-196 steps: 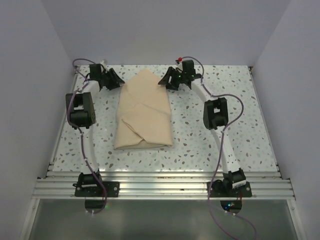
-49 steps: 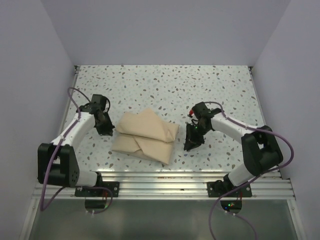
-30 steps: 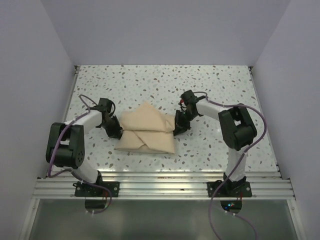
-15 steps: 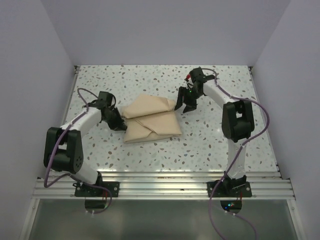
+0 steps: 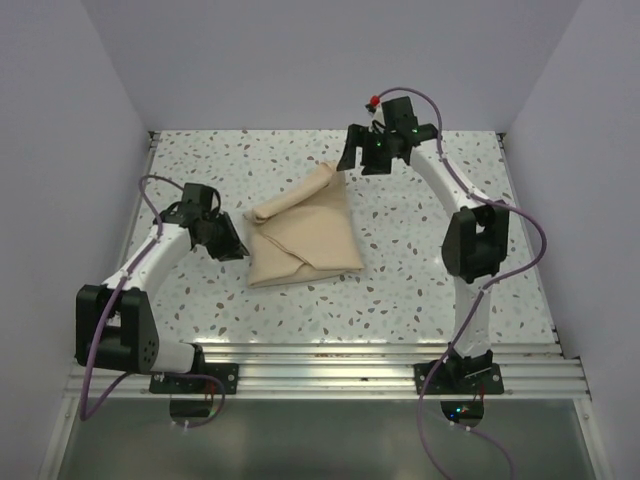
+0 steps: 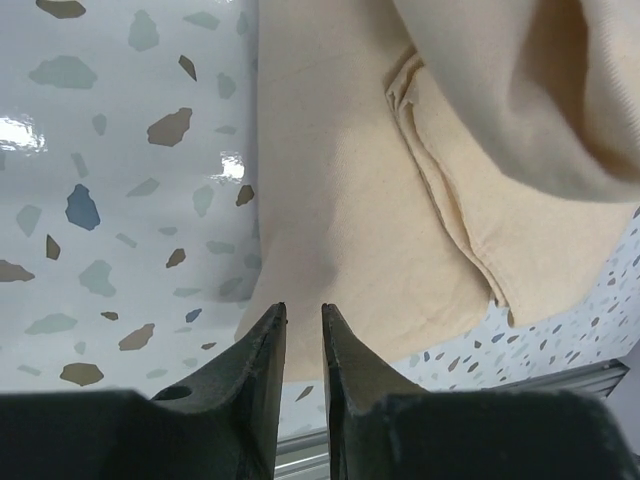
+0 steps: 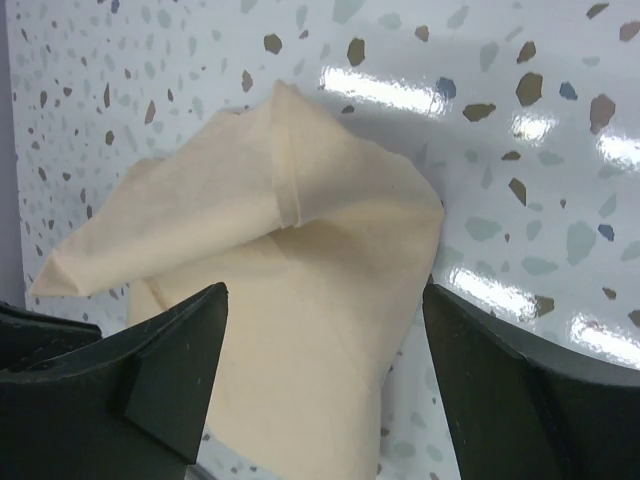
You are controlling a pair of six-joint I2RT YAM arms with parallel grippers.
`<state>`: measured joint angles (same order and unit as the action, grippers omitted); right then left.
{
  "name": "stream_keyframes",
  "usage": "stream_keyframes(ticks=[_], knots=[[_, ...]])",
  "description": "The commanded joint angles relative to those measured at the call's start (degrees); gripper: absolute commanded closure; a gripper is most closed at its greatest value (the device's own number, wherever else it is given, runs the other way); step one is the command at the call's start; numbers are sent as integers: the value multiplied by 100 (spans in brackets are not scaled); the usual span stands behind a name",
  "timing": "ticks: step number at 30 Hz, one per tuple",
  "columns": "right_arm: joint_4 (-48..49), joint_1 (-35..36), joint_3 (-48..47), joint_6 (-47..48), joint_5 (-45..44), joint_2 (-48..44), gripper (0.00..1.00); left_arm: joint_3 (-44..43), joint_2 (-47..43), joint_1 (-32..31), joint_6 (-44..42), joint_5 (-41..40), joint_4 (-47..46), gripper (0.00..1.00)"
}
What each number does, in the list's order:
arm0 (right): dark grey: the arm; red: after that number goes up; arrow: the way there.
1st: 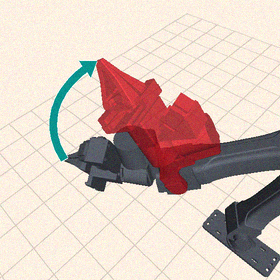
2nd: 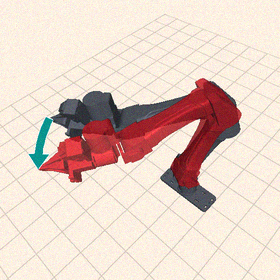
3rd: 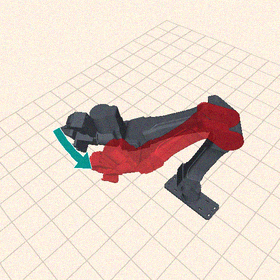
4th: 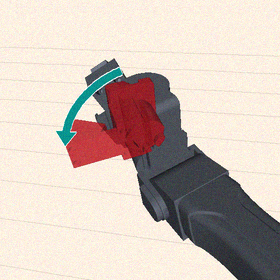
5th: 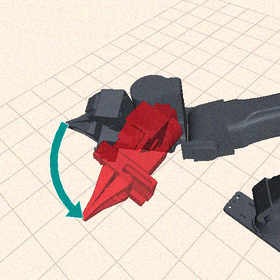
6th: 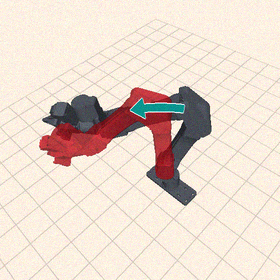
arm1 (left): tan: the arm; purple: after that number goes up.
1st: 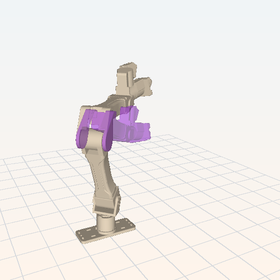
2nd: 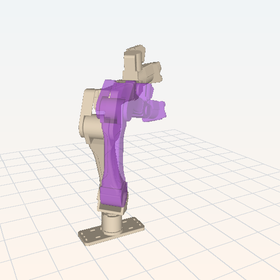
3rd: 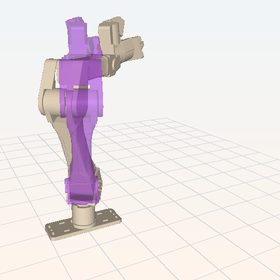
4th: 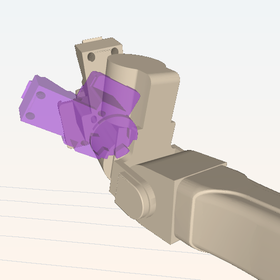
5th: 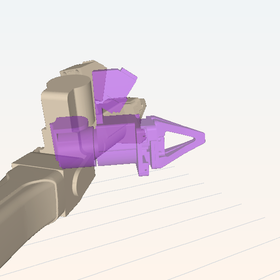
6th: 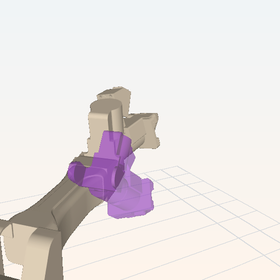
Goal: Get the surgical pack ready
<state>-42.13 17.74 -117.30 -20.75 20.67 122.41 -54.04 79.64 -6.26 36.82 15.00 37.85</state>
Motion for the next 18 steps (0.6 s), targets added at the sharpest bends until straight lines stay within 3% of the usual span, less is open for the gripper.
stream_keyframes(ticks=[1, 5, 12, 18], knots=[[491, 28, 685, 72, 87, -436, 18, -326, -18, 160, -298, -15, -22, 75], [864, -24, 911, 28, 322, -526, 14, -895, 183, 467, -491, 309, -444, 68], [855, -77, -432, -429, 851, 695, 7, -2285, 1430, 767, -421, 951, -1568, 55], [1040, -218, -1304, -1203, 992, 1847, 5, -2989, 2740, 899, -272, 856, -2245, 54]])
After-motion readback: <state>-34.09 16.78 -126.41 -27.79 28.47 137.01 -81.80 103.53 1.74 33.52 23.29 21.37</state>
